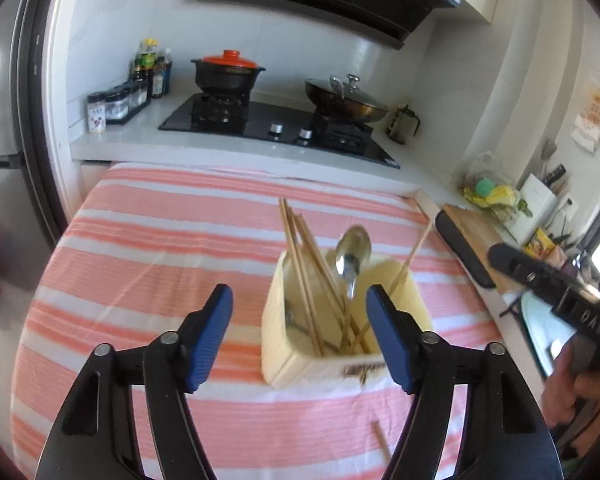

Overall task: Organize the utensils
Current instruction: 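Move both open tools back over the two chopsticks on the cloth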

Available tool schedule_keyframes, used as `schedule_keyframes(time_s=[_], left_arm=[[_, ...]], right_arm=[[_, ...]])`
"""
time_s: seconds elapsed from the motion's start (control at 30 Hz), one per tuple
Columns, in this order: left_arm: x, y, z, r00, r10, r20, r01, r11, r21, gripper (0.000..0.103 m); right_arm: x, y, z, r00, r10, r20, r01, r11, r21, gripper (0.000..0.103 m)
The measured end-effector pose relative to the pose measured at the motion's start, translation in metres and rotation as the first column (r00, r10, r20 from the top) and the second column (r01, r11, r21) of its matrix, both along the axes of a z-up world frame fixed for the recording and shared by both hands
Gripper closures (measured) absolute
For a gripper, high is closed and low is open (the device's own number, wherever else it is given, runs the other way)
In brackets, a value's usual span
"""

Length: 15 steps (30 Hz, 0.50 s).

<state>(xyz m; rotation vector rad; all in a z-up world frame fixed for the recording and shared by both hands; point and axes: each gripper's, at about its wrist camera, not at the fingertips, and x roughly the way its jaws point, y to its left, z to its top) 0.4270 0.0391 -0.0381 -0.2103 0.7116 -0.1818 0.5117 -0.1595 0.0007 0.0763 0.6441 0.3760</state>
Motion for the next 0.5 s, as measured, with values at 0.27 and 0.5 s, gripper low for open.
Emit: schedule_keyframes(time_s=[0.27, 0.5], left_arm=[[-0.150, -0.012, -0.107, 0.977, -0.071, -0.203, 0.095, 0.989, 0.111, 0.020], [-0.188, -0.067, -0.138, 0.960, -0.132, -0.248, 0.150, 0.987, 0.056, 0.020]], right_arm=[[-0.188, -0.065, -0.077, 0.992, -0.108, 0.068, 0.120, 0.970, -0.210, 0.050], [-0.296, -0.113, -0.178, 0.941, -0.317, -0.118, 0.303, 0.945, -0.120, 0.050]])
